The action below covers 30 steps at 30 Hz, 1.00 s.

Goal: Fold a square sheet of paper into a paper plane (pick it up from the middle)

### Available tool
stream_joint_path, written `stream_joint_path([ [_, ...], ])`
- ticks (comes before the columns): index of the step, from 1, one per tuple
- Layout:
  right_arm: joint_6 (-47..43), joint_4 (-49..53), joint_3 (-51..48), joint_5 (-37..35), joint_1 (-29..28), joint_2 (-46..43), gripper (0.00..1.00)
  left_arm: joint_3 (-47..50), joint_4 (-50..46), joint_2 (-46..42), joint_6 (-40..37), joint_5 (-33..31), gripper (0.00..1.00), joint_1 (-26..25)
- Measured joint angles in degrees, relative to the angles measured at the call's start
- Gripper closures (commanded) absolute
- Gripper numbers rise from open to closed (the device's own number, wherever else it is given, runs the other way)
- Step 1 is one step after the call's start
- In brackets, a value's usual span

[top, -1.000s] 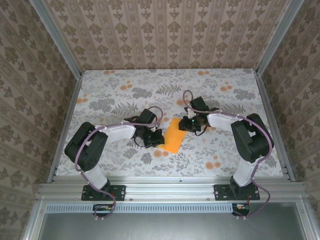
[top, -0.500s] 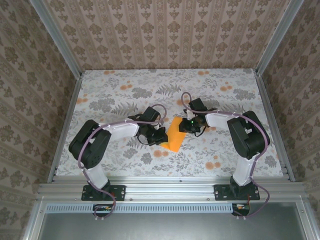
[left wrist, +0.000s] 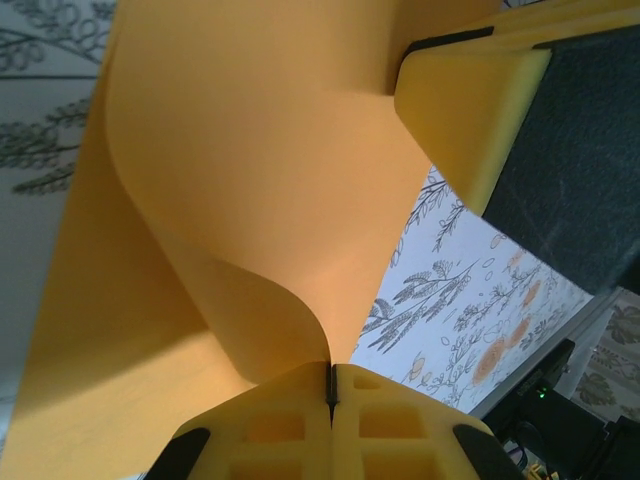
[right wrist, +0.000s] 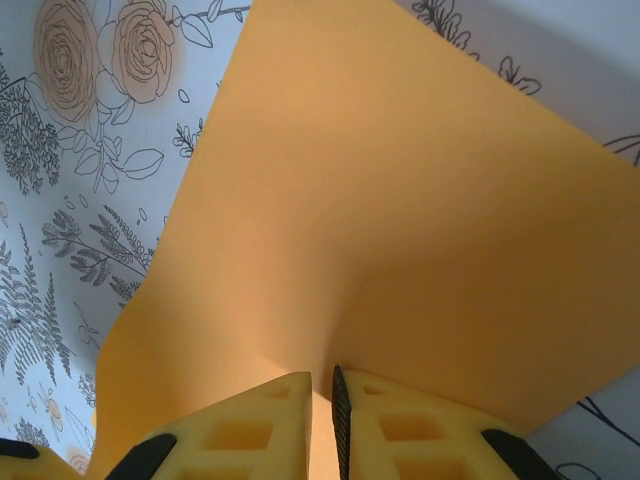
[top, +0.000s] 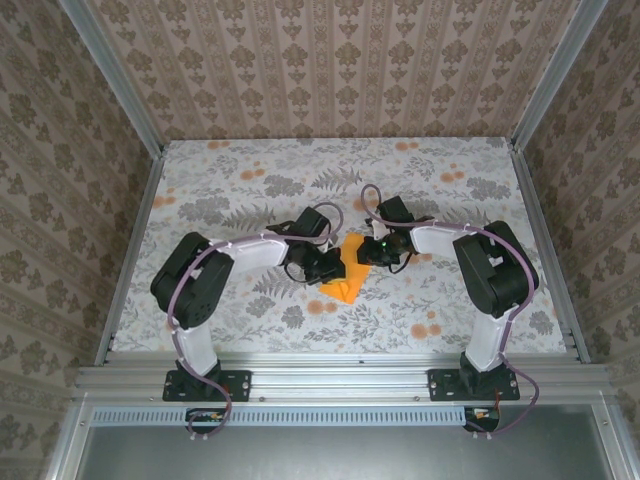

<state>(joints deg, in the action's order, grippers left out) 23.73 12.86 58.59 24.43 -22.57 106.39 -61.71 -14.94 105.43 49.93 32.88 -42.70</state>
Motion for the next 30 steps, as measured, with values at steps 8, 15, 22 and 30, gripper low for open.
stream_joint_path([
  [8, -0.22, -0.02, 0.0, 0.2, 0.0, 0.02, 0.83, -0.72, 0.0, 2.08, 0.0, 0.37, 0.96, -0.09],
  [15, -0.55, -0.07, 0.0, 0.81, 0.0, 0.11, 0.83, -2.19, 0.26, 3.37, 0.0, 0.81, 0.96, -0.44],
  [22, -0.87, -0.04, 0.0, 1.33, 0.0, 0.22, 0.84, -3.89, 0.44, 5.62, 0.0, 1.36, 0.96, -0.72],
  [30, -0.87, -0.07, 0.0, 1.51, 0.0, 0.31, 0.84, -4.81, 0.87, 6.27, 0.0, 1.88, 0.96, -0.72],
])
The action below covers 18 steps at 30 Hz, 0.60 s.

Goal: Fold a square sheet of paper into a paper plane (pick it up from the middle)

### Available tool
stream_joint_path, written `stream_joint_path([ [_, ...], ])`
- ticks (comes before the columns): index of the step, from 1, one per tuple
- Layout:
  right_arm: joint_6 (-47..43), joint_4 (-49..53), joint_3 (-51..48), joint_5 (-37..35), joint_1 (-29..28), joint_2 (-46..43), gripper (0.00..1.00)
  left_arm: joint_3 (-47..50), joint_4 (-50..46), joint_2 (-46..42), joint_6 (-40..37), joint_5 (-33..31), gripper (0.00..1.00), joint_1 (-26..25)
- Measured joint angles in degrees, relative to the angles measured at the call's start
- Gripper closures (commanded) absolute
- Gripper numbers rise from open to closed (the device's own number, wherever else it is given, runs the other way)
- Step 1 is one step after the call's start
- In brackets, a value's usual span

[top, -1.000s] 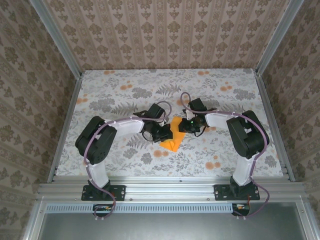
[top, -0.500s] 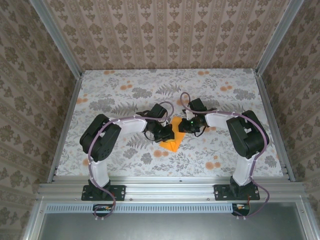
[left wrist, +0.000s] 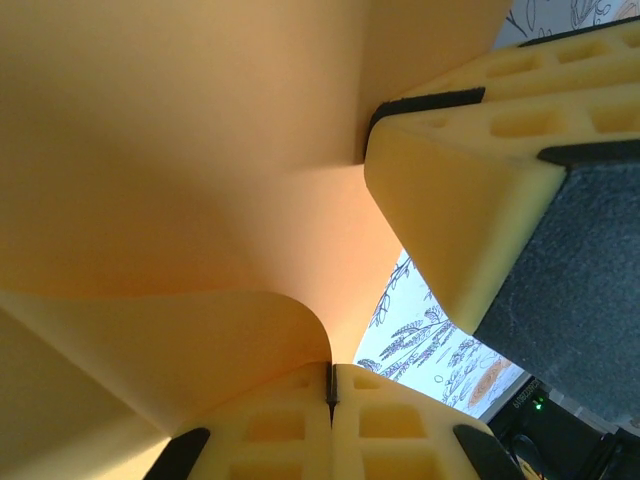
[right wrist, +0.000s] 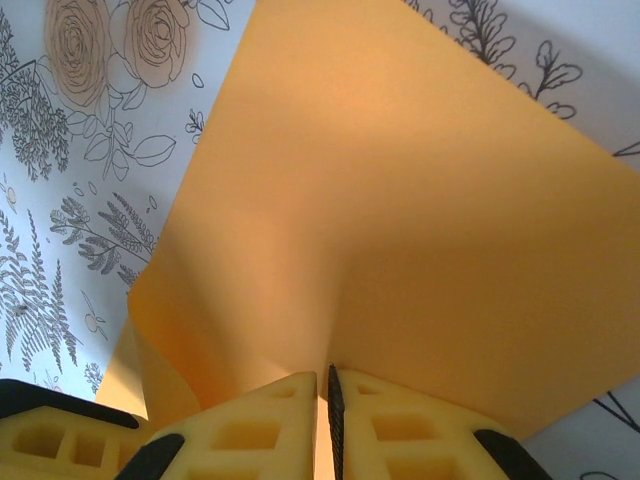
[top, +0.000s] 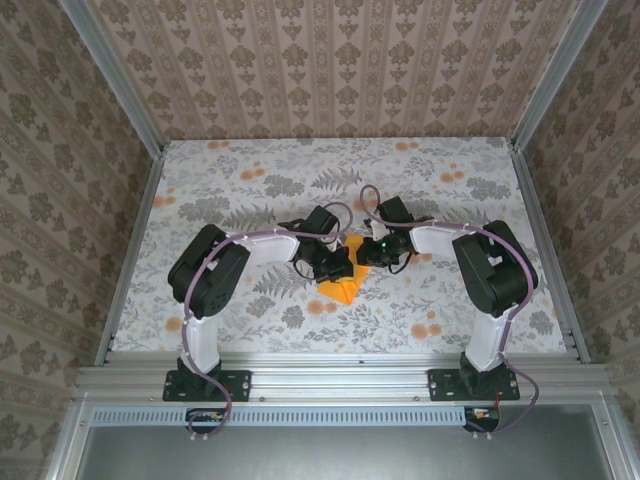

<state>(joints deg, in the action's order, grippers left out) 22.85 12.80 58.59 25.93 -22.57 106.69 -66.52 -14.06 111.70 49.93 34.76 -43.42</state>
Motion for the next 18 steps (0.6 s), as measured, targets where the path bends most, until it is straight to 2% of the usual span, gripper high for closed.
stream_joint_path([
  [18, 0.0, -0.04, 0.04, 0.26, 0.0, 0.17, 0.84, -0.55, 0.9, 2.27, 0.0, 0.68, 0.96, -0.02],
])
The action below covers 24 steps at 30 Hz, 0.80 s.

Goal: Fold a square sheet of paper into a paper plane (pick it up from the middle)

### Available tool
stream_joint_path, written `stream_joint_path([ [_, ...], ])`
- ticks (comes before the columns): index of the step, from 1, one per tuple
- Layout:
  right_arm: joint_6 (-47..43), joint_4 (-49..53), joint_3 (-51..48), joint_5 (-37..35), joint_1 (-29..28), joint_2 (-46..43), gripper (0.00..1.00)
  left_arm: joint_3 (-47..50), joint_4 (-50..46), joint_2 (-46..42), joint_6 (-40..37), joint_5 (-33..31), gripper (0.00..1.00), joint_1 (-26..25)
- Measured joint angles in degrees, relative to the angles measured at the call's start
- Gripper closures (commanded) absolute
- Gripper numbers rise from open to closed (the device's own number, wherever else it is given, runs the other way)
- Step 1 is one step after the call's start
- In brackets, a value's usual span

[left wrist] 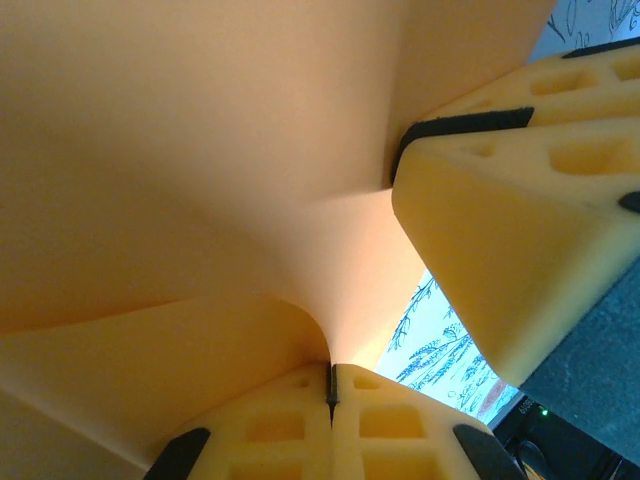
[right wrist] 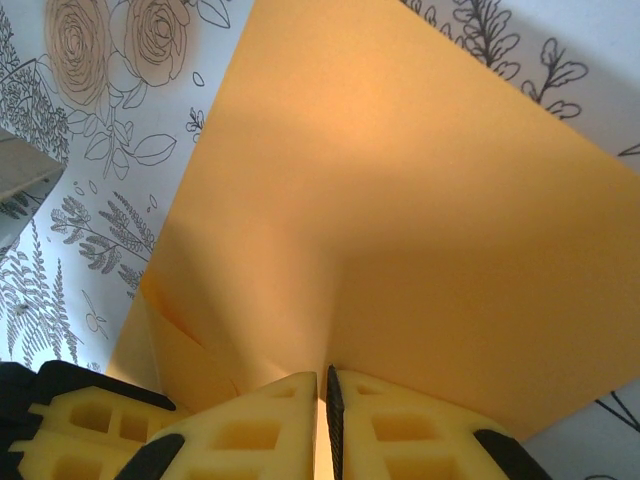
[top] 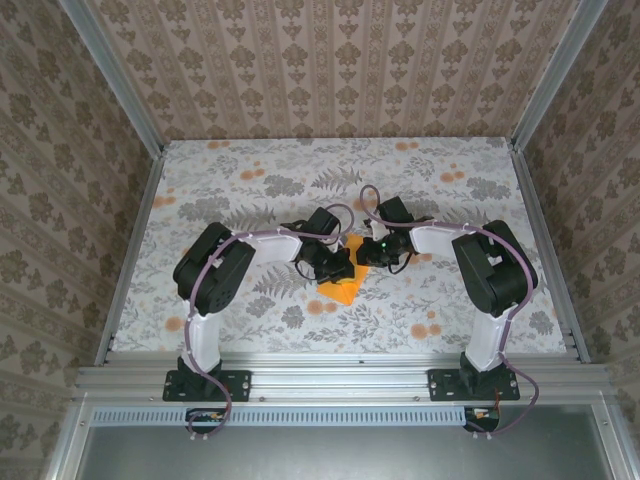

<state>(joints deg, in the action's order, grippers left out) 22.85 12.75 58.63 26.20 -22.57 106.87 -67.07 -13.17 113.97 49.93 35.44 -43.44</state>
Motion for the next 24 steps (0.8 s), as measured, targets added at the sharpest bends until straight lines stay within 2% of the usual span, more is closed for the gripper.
stream_joint_path([
  [24, -0.04, 0.04, 0.48, 0.83, 0.0, 0.5, 0.84, -1.27, -0.07, 0.37, -0.52, 0.42, 0.96, -0.09],
])
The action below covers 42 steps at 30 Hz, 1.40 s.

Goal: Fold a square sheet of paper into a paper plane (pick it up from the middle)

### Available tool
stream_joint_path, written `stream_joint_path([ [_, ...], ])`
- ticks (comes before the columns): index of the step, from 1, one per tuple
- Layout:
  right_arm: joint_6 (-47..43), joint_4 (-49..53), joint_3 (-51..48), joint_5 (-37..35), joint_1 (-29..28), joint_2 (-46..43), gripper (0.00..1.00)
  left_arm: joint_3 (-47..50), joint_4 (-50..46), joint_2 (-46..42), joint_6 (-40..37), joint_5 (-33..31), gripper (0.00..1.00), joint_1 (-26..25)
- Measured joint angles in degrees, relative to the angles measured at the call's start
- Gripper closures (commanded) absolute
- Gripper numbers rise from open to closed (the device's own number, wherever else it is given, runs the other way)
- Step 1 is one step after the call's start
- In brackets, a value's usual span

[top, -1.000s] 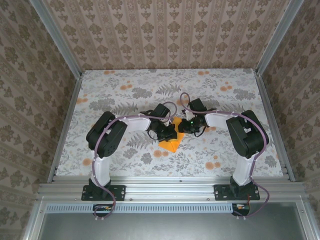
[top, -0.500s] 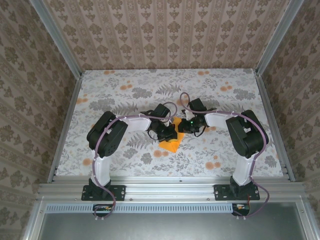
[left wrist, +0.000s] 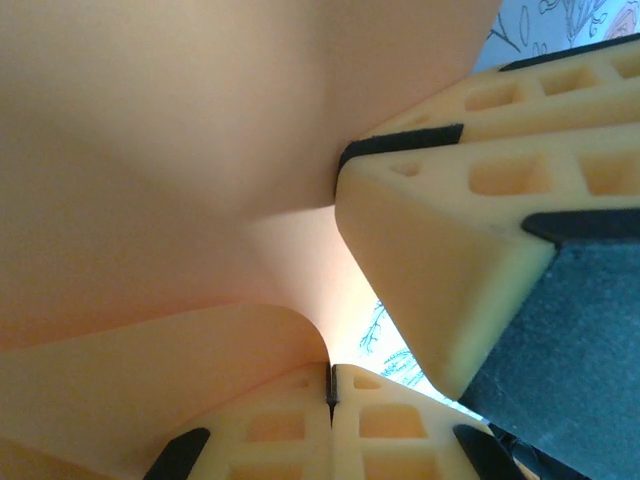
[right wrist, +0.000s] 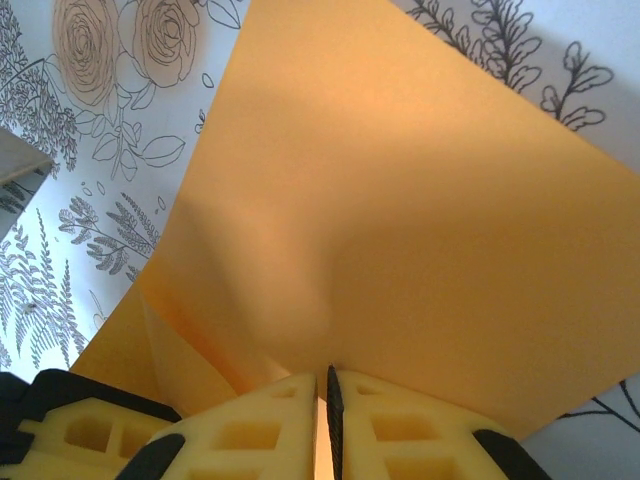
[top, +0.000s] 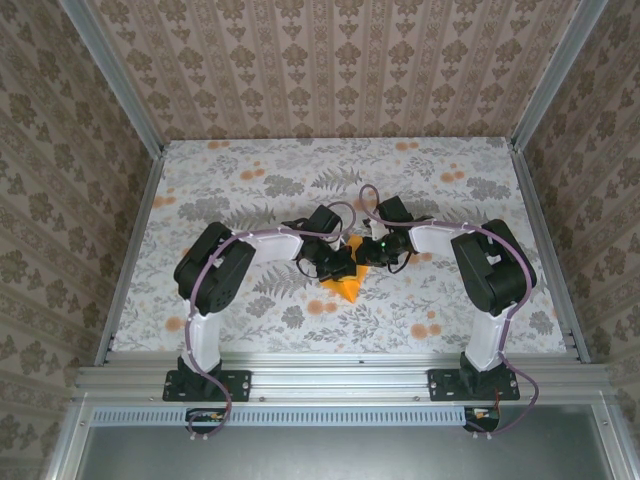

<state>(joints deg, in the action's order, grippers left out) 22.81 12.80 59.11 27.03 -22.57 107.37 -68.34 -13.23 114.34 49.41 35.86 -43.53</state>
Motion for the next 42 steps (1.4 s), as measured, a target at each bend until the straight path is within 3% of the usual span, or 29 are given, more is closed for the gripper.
stream_joint_path([
  [20, -0.15, 0.0, 0.0, 0.17, 0.0, 0.02, 0.84, -0.24, -0.98, 0.79, -2.16, 0.07, 0.91, 0.0],
  [32, -0.17, -0.24, 0.11, 0.17, 0.5, 0.2, 0.84, -0.33, 0.22, 0.68, -3.61, 1.97, 0.64, 0.0],
  [42, -0.11, -0.37, 0.11, 0.44, 0.59, 0.22, 0.84, 0.74, 1.99, 0.13, -3.74, 2.32, 0.67, 0.0],
])
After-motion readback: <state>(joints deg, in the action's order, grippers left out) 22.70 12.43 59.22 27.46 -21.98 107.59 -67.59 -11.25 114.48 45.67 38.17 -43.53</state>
